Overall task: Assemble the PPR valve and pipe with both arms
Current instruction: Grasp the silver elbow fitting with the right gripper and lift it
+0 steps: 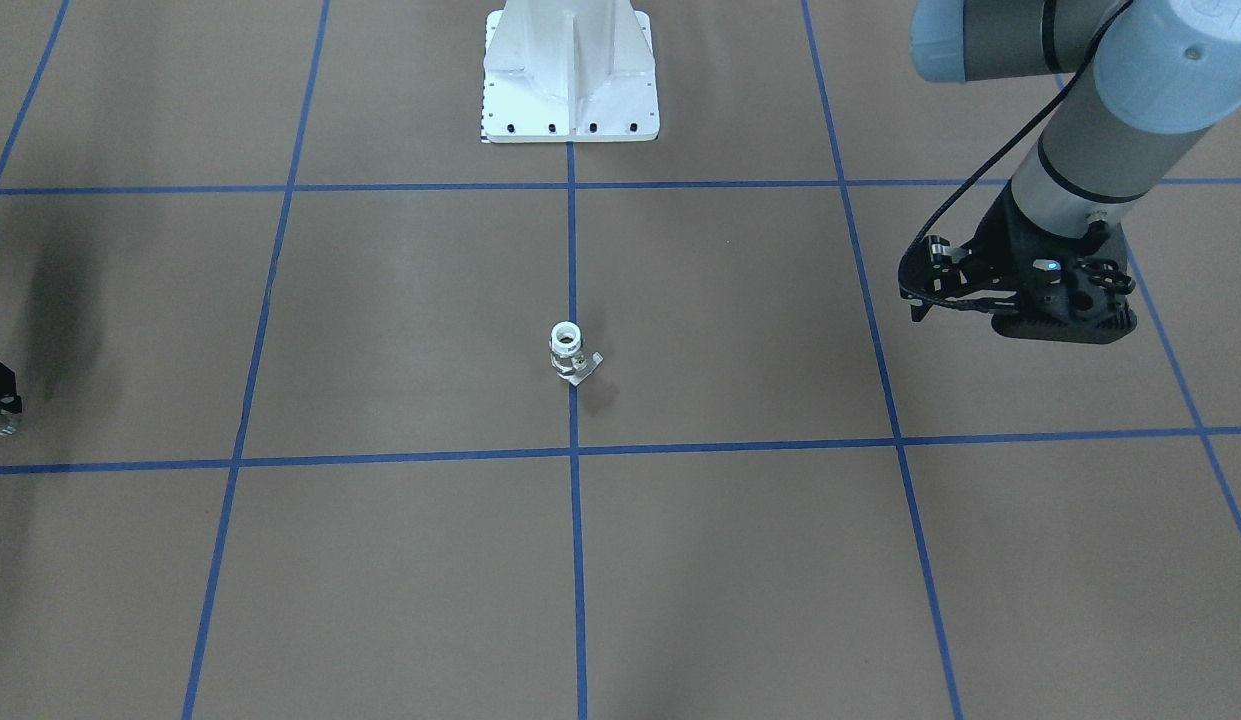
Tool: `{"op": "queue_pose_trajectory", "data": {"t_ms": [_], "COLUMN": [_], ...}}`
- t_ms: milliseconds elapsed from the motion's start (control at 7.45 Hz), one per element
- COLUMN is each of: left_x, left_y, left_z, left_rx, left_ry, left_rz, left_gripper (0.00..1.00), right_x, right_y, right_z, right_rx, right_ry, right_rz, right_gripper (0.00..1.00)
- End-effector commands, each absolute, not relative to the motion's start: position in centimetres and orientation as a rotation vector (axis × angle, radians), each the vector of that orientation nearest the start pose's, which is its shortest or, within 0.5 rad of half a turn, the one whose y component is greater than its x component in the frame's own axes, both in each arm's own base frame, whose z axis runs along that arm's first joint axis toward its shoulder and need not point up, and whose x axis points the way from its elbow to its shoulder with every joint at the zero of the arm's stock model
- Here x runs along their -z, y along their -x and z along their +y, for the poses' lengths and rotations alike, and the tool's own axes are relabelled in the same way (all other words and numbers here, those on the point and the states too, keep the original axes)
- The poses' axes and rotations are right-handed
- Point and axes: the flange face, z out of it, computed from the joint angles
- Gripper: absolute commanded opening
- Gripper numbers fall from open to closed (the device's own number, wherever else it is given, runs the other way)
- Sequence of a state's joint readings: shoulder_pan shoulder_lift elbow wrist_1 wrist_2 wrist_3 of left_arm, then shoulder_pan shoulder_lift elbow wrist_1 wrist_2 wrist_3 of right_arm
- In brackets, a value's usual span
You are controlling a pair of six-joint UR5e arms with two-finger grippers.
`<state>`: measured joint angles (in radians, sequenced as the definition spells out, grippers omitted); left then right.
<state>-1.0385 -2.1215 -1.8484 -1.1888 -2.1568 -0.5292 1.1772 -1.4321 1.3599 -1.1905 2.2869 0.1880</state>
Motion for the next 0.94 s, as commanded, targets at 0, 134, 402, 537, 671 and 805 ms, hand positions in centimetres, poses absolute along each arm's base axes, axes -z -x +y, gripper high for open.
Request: {"op": "queue_pose_trajectory", "data": {"t_ms": [0,134,402,537,671,805], "left_x": [-26.75,-26.77,-26.77,-26.77,-26.68,-26.68], "left_y": [-24.39,-24.38,-24.38,-24.38,-24.39,-24.39], "left_z": [-56.82,-56.81,-56.81,-56.81,-56.83,-56.83], "left_rx": [-0.132,-0.132,-0.132,-0.130,-0.129,-0.129], "left_ry": [-0.082,-0.080,-0.080,-0.080,-0.081,-0.081], "left_rz": [0.716,0.716,0.716,0.716,0.716,0.716], "left_gripper": [1.00,1.00,1.00,1.00,1.00,1.00], "right_x": [-65.42,-65.40,-65.39,-65.39,-65.49,-65.66], "right_y": [15.70,15.71,15.71,15.71,15.68,15.54], "right_z": [-55.19,-55.20,-55.21,-55.21,-55.13,-55.02], "right_rx": [0.308,0.308,0.309,0.309,0.308,0.305], "right_ry": [-0.076,-0.077,-0.079,-0.079,-0.076,-0.074], "right_rz": [-0.767,-0.768,-0.768,-0.768,-0.767,-0.767], "right_gripper": [0.67,0.66,0.55,0.55,0.55,0.55]}}
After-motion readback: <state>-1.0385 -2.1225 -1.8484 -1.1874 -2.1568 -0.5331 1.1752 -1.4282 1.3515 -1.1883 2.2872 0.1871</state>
